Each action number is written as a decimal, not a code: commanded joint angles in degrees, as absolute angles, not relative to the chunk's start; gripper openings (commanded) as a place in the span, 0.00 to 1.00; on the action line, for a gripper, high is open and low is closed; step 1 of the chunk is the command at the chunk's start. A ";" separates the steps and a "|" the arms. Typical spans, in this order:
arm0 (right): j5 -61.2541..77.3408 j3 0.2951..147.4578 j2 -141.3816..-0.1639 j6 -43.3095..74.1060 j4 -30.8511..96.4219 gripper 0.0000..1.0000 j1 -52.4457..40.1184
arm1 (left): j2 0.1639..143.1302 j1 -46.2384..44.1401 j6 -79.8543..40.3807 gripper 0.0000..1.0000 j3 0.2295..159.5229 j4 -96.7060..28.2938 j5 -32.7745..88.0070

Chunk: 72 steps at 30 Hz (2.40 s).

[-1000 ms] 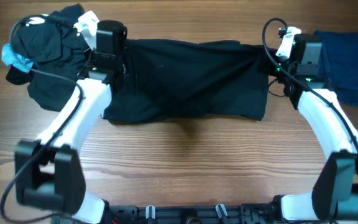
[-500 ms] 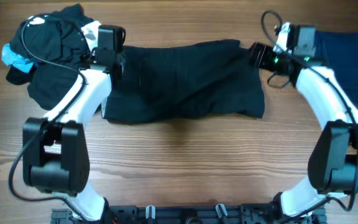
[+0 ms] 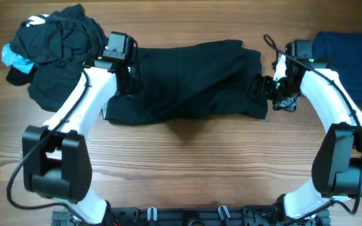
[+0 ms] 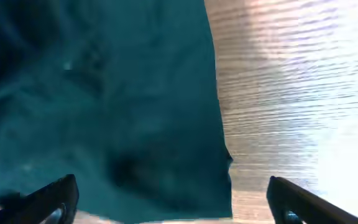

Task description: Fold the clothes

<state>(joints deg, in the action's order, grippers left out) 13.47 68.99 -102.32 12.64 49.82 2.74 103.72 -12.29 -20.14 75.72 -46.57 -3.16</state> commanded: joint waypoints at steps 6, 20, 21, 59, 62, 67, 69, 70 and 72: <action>15.07 62.24 -102.17 10.55 41.80 0.28 2.74 | 114.06 -12.56 -20.12 0.04 75.96 -46.65 -1.98; 12.62 61.98 -102.17 10.44 39.59 0.04 14.24 | 117.01 -12.49 -20.12 0.04 75.99 -45.36 -5.04; 12.73 61.98 -102.17 10.26 39.94 0.04 14.28 | 117.01 -12.49 -20.12 0.04 75.99 -45.34 -5.02; 22.63 78.22 -101.80 -2.48 51.42 0.84 -3.42 | 106.63 5.72 -22.76 0.04 75.96 -48.31 19.73; 22.63 78.22 -101.80 -2.39 51.22 0.84 -3.42 | 106.63 8.47 -27.55 0.04 75.96 -48.16 20.16; 21.82 78.22 -101.80 -2.42 50.94 0.87 -3.42 | 106.69 8.86 -31.09 0.13 75.96 -45.76 20.34; 21.82 78.22 -101.80 -2.42 50.94 0.88 -3.42 | 107.02 8.86 -32.58 0.20 75.96 -45.12 20.34; 21.82 78.22 -101.80 -2.42 50.96 0.88 -3.42 | 107.31 8.86 -32.75 0.25 75.96 -44.73 20.27; 21.80 78.22 -101.80 -2.39 51.09 0.88 -3.42 | 108.25 8.91 -33.98 0.28 75.96 -44.27 19.81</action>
<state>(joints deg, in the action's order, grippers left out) 22.65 77.62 -102.15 -1.83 51.16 -3.33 106.30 8.91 -30.79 76.09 -44.88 19.27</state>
